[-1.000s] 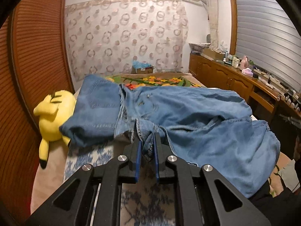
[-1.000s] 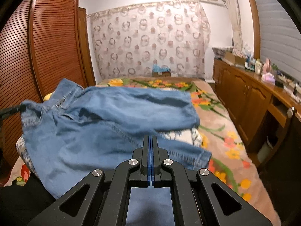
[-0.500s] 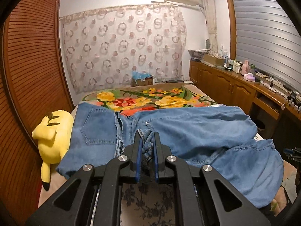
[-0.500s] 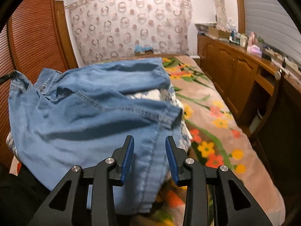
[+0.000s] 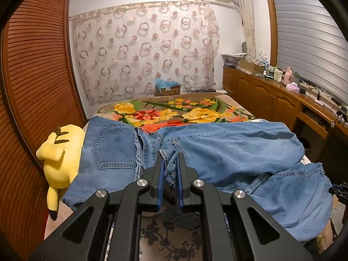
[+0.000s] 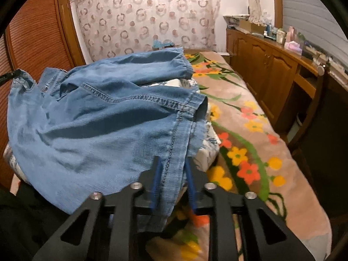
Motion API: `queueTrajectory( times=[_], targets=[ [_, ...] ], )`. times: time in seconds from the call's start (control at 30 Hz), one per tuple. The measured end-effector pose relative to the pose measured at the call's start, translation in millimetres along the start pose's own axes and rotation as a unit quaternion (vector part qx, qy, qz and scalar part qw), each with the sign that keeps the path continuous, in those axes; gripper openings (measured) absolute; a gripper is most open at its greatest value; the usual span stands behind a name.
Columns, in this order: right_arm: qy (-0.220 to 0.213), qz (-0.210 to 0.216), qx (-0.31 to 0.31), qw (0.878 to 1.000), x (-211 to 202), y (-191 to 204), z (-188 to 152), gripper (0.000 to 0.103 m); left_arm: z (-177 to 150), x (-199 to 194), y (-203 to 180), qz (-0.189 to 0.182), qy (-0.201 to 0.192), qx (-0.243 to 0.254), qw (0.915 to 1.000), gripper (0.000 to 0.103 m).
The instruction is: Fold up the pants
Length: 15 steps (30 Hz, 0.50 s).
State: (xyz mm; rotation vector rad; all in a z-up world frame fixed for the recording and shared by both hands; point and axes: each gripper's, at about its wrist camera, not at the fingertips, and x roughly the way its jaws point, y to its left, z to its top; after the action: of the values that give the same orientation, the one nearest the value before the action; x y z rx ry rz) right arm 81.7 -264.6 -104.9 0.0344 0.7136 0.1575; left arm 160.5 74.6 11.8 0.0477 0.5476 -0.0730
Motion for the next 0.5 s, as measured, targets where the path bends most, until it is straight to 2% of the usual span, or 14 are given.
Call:
queueTrajectory(
  times=[0.1,0.27,0.5],
  targets=[
    [-0.018,-0.009,-0.03,0.999,-15.6,12.9,1.3,0.005,-0.4,-0.1,-0.1,0.0,0.001,0.002,1.0,0.011],
    [-0.056,-0.012,-0.047,0.997,-33.9,18.9,26.4,0.005,0.5,5.8,2.8,0.002,0.0,0.007,1.0,0.011],
    [-0.112,0.001,-0.075,0.991,-25.6,37.4,93.5,0.005,4.7,27.3,24.4,0.008,0.003,-0.016,0.9998,0.011]
  ],
)
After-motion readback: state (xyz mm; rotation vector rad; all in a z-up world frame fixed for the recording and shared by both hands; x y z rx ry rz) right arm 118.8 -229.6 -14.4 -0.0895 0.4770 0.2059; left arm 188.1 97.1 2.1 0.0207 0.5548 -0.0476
